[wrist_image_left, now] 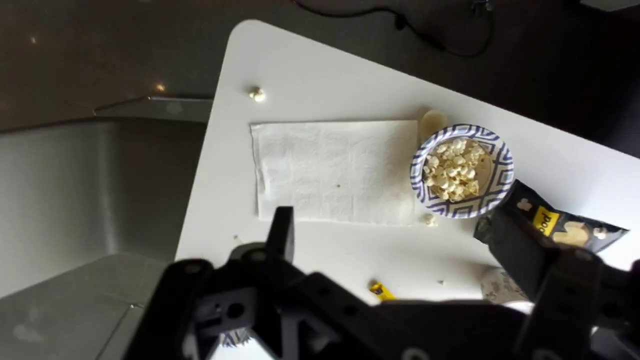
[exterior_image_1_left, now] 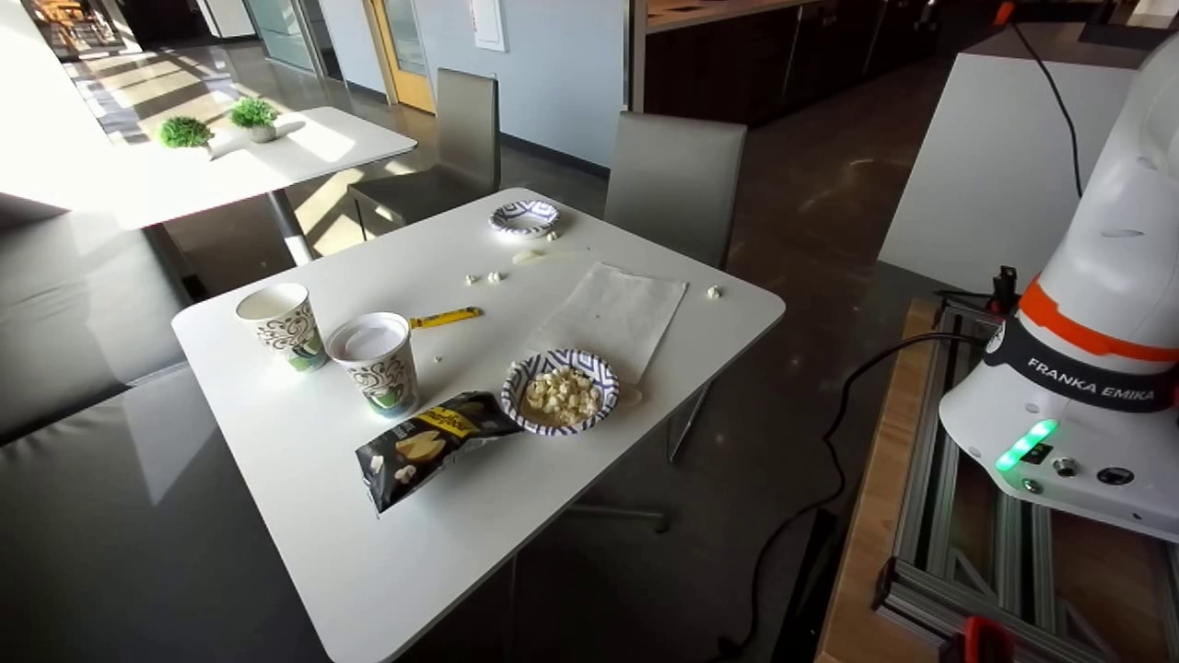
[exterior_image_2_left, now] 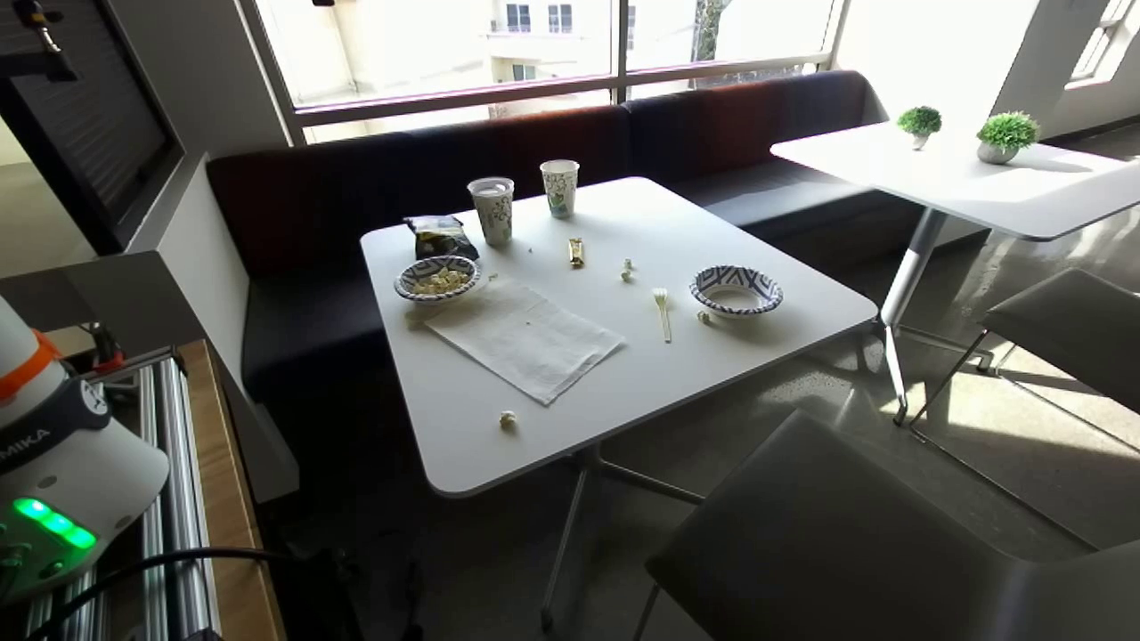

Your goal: Put the yellow packet on top of the coffee cup at the front of the table.

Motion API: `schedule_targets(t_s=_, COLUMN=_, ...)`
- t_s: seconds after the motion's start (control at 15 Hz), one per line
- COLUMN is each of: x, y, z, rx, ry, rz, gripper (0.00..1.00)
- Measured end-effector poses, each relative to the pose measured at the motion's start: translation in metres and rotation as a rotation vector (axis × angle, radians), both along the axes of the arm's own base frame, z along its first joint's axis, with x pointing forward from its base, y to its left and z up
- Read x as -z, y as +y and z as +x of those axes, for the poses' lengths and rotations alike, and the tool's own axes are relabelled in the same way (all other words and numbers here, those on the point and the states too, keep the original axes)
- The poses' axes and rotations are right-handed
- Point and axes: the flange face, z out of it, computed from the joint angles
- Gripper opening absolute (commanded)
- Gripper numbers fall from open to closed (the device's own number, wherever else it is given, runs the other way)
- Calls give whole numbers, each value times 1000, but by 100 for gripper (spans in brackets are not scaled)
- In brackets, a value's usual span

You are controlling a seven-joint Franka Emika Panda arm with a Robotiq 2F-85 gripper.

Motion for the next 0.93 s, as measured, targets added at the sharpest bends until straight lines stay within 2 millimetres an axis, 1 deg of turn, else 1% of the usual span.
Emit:
schedule_targets(t_s=0.2, x=16, y=51, z=22, rx=-168, ry=-73, rz=16, gripper=100)
schedule_targets(t_s=0.33, x=33, y=72, z=44, rx=-274, ry=-140, rz=24, gripper=100)
schedule_targets(t_s=0.4, x=42, y=77, z=58, rx=-326, ry=-176, rz=37, gripper=100)
schedule_targets(t_s=0.53, x=63, y=75, z=89, rx=-414, ry=-239, rz=67, gripper=100)
schedule_targets(t_s=0.67, x=90, y=60, z=121, rx=-466, ry=-263, rz=90, gripper=100)
schedule_targets(t_s=0.8, x=121, y=44, z=148, rx=-501, ry=-255, rz=104, gripper=100)
schedule_targets(t_s=0.93, x=155, y=38, z=169, rx=-520, ry=-236, rz=132, gripper=100)
